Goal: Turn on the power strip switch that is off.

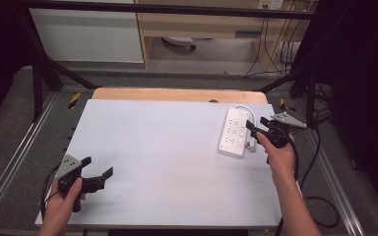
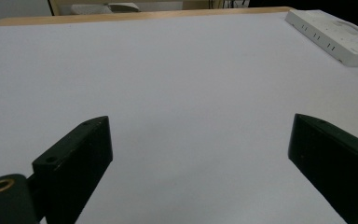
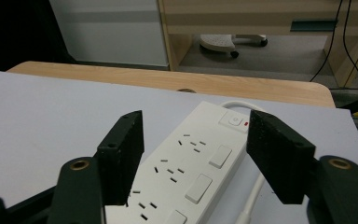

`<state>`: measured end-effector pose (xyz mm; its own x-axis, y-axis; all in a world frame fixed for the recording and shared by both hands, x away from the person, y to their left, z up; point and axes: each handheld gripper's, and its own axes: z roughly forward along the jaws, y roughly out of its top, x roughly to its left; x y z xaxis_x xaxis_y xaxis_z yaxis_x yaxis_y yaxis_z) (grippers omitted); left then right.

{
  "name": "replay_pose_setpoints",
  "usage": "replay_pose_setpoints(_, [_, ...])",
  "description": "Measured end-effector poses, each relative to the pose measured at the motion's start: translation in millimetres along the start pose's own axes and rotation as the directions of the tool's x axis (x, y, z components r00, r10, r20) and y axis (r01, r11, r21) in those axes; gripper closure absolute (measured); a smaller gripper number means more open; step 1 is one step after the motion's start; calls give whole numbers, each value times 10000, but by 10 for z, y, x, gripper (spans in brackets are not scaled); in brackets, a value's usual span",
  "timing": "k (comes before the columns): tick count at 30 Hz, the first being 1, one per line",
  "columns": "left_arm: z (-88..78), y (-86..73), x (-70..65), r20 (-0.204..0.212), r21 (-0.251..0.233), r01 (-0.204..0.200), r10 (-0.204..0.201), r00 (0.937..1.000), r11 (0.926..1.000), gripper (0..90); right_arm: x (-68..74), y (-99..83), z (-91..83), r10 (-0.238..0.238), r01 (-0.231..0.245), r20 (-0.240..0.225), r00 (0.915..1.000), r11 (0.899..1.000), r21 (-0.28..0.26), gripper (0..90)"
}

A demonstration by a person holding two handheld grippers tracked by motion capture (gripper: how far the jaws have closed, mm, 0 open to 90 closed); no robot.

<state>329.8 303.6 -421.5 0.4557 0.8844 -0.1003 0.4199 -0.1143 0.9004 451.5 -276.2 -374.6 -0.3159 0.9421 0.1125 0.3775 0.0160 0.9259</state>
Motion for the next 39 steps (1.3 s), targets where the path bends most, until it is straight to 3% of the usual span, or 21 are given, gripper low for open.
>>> replay_pose_setpoints(10, [-1, 0, -2, 14, 22, -20, 20, 10000, 10000, 63, 33, -28, 108, -454, 454, 241, 9987, 9990, -19, 628])
replay_pose_setpoints(21, [0, -1, 1, 4, 7, -16, 16, 10000, 10000, 63, 130, -69, 197, -784, 785, 70, 9969, 9968, -166, 815])
replay_pose_setpoints(31, [1, -1, 4, 3, 25, -43, 43, 10000, 10000, 63, 205, -129, 272, -1048, 1048, -34, 9945, 9945, -45, 893])
replay_pose_setpoints(39, [0, -3, 7, -11, 62, -16, 17, 10000, 10000, 63, 221, -190, 308, -1109, 1109, 5, 9938, 9938, 109, 900])
